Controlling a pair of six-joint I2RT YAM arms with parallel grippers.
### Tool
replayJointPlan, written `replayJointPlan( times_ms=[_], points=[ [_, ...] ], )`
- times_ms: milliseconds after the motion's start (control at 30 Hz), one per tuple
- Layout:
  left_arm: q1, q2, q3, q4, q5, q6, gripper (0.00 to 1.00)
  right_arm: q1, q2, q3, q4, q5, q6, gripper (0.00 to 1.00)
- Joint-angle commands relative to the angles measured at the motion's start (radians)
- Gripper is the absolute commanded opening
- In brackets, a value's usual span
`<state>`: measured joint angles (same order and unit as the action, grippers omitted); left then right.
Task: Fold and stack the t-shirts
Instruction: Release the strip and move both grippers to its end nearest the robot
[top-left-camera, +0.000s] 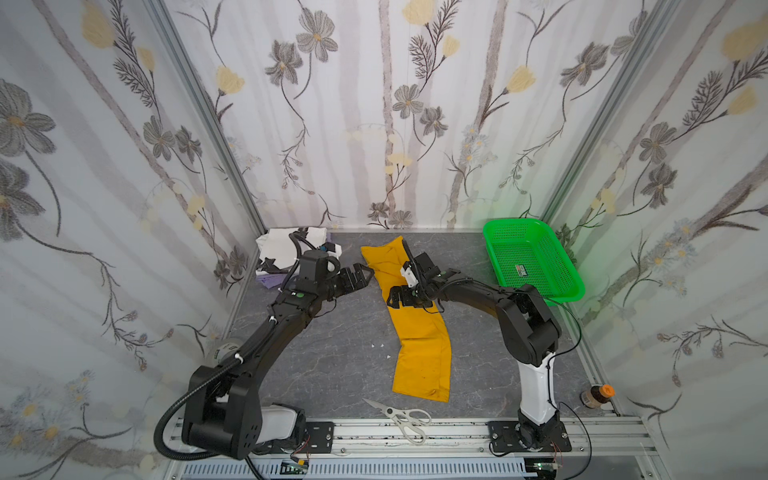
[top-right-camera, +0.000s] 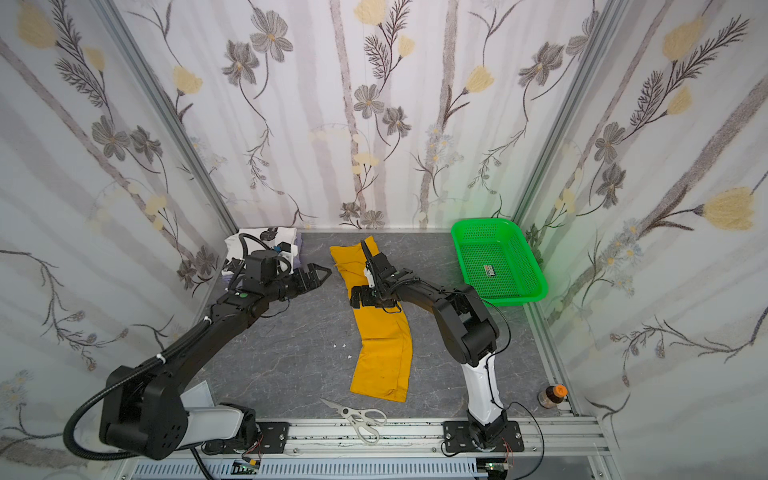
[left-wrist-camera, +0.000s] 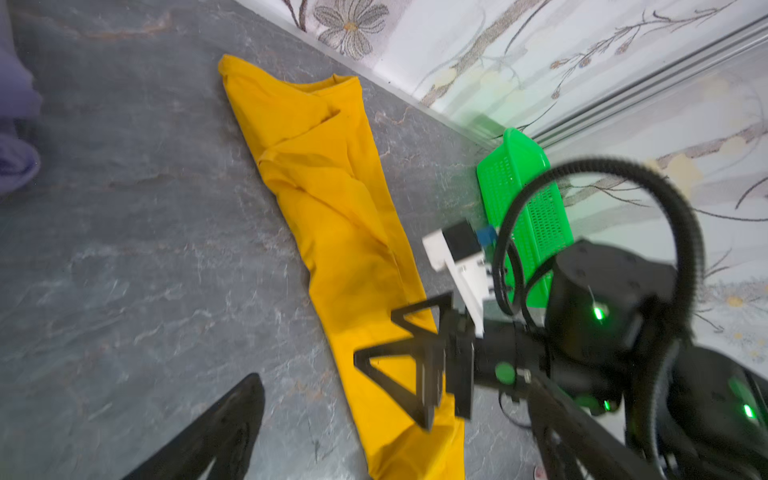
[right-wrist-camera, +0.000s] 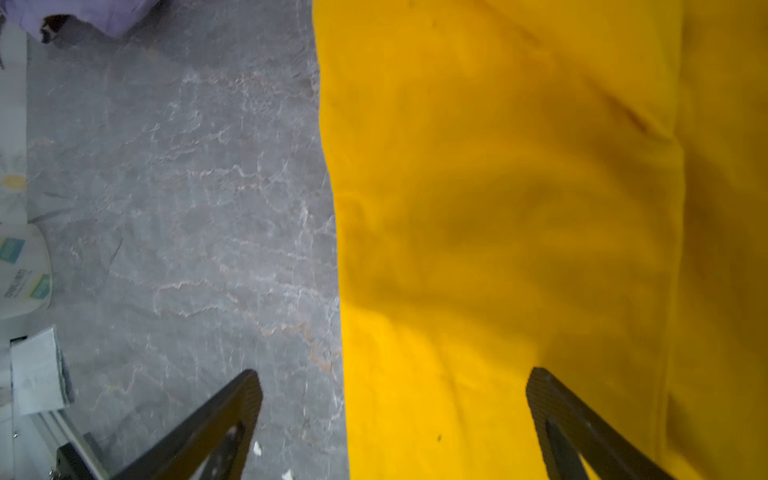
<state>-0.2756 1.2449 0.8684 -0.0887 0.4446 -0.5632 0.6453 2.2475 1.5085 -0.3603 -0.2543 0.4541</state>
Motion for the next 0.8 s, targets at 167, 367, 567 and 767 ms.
replayJointPlan(
  times_ms=[167,367,567,767],
  points=[
    [-0.026,-0.372,-0.214,-0.155,-0.055,-0.057,1.0,-0.061,0.236,0.287,-0.112,0.07,0.113,1.0],
    [-0.052,-0.436,-0.255,-0.158,-0.057,-0.072,1.0,-0.121,0.345,0.504,-0.107,0.027,0.193,1.0],
    [-0.13,-0.37,-0.292,-0.082,-0.054,-0.077,1.0,-0.117,0.168,0.431,0.019,-0.082,0.089,1.0],
    [-0.337,-0.193,-0.319,0.067,-0.034,-0.124,0.98,-0.127,-0.285,-0.168,0.215,-0.08,0.097,1.0]
  ],
)
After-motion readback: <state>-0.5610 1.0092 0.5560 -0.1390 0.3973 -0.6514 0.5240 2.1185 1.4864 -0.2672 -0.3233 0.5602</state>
